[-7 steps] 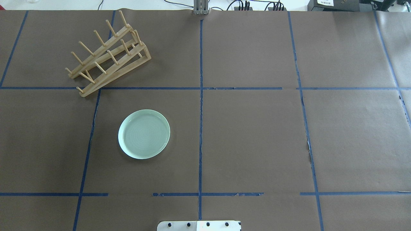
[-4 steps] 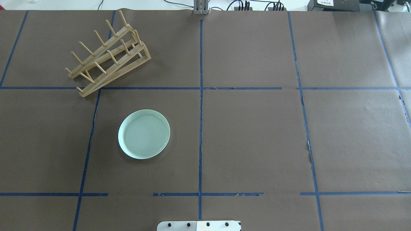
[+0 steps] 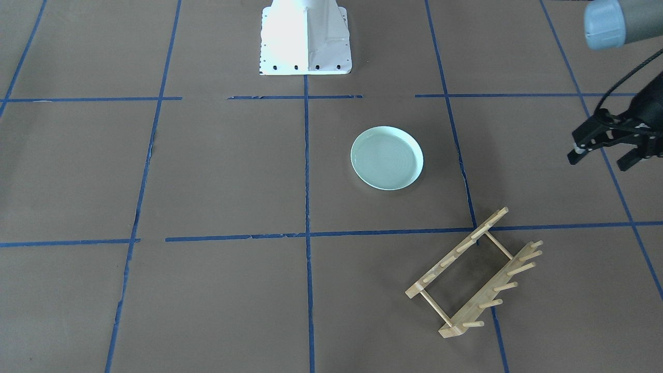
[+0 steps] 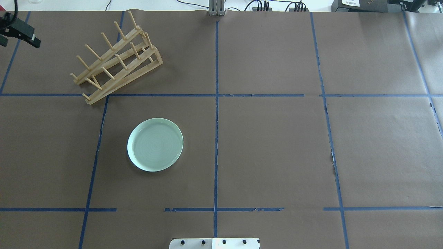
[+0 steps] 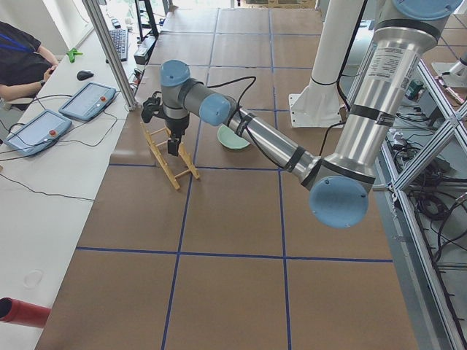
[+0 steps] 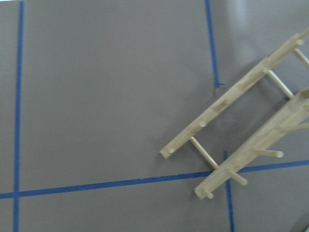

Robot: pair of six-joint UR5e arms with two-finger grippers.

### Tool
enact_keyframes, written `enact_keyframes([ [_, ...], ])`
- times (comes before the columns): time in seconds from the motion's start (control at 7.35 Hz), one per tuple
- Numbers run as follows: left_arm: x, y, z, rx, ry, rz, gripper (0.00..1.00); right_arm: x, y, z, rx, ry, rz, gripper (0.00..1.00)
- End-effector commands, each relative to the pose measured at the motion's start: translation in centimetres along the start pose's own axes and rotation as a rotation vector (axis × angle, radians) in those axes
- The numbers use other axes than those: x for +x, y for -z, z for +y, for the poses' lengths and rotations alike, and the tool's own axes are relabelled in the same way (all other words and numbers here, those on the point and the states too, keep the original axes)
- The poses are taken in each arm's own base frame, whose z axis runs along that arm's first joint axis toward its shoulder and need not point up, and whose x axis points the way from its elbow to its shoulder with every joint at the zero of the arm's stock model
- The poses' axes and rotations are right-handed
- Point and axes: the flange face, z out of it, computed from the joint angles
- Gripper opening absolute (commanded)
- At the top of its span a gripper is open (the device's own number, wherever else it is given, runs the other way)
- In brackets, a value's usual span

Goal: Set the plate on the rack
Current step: 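Move the left gripper down toward the pale green plate's rim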

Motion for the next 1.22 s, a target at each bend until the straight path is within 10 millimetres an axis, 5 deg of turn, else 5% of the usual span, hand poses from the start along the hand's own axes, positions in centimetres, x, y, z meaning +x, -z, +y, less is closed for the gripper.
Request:
enact_keyframes([
  [0.0, 11.3, -4.8, 1.4, 0.002, -0.002, -0.035, 1.00, 0.0, 0.0, 0.0, 0.000, 0.000, 0.000, 1.00],
  [0.27, 16.7, -8.1, 3.4, -0.031, -0.026, -0.030, 1.00, 0.0, 0.0, 0.0, 0.000, 0.000, 0.000, 1.00],
  [0.54, 17.3, -8.8, 3.9, -0.044, -0.035, -0.028, 1.00, 0.0, 0.0, 0.0, 0.000, 0.000, 0.000, 1.00],
  [0.68, 19.1, -9.8, 5.5, -0.070, 0.020, -0.016, 1.00, 0.0, 0.0, 0.0, 0.000, 0.000, 0.000, 1.00],
  [1.09, 27.1, -16.5, 10.8, -0.107, 0.147, -0.073, 1.00, 0.0, 0.0, 0.0, 0.000, 0.000, 0.000, 1.00],
])
